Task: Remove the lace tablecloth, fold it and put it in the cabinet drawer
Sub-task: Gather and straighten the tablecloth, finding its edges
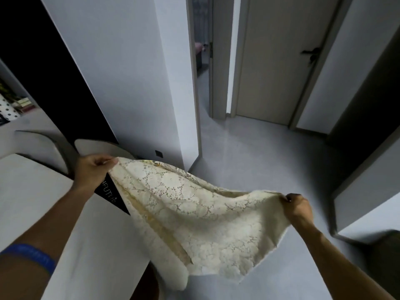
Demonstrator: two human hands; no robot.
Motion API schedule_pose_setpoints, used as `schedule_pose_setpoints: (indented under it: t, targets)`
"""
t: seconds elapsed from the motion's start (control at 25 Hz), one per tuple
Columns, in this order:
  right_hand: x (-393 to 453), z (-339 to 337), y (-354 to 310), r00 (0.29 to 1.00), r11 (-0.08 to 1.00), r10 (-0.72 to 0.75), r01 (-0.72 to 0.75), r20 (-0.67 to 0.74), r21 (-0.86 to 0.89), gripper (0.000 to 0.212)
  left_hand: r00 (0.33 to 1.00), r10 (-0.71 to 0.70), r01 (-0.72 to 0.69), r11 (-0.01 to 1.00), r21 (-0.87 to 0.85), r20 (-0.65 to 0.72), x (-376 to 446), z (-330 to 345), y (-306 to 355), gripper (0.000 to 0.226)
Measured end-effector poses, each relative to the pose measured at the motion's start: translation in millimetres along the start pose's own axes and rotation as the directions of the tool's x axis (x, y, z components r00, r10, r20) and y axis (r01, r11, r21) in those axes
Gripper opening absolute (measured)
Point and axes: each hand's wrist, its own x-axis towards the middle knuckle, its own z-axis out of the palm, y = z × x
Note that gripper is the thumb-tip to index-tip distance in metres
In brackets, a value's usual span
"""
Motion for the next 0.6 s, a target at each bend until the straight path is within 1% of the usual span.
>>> schedule_pose_setpoints:
  t: [0.08, 0.2, 0.24, 0.32, 0.36, 0.44, 0.52, 0.6]
  targets:
    - [12, -16, 1, 0.999, 0.999, 0.003, -0.004, -0.038, -0.035, 0.028, 0.999, -0.042, 0.042, 0.999, -0.032, -0.009, 0, 0, -14, 0.009]
    - [23, -26, 2, 1.000, 1.000, 0.004, -0.005, -0.021, -0.019, 0.034, 0.999, -0.009, 0.007, 1.000, 0.024, 0.050, -6, 4, -16, 0.006]
    - [25, -28, 3, 1.000, 1.000, 0.008, -0.008, -0.010, -0.005, 0.034, 0.995, 0.022, -0.026, 0.999, 0.038, 0.095, -7, 4, -16, 0.006]
    - [29, -34, 11, 1.000, 1.000, -0.001, 0.001, 0.013, -0.013, 0.033, 0.979, 0.063, -0.072, 0.997, 0.037, 0.194, -6, 2, -16, 0.014]
    - [31, -38, 16, 1.000, 1.000, -0.008, 0.008, 0.024, -0.024, 0.032, 0.969, 0.061, -0.076, 0.996, 0.051, 0.239, -7, 1, -17, 0.017]
    - [39, -49, 25, 0.999, 0.999, -0.022, 0.022, 0.025, -0.030, 0.035, 0.946, 0.044, -0.095, 0.985, 0.145, 0.321, -10, -1, -19, 0.019]
    - [46, -58, 30, 1.000, 0.999, -0.016, 0.016, 0.003, -0.029, 0.036, 0.907, 0.033, -0.154, 0.954, 0.257, 0.421, -14, 1, -19, 0.018]
    - [50, -64, 32, 1.000, 0.998, -0.021, 0.021, -0.002, -0.053, 0.037, 0.852, 0.036, -0.214, 0.934, 0.286, 0.522, -17, 5, -16, 0.022]
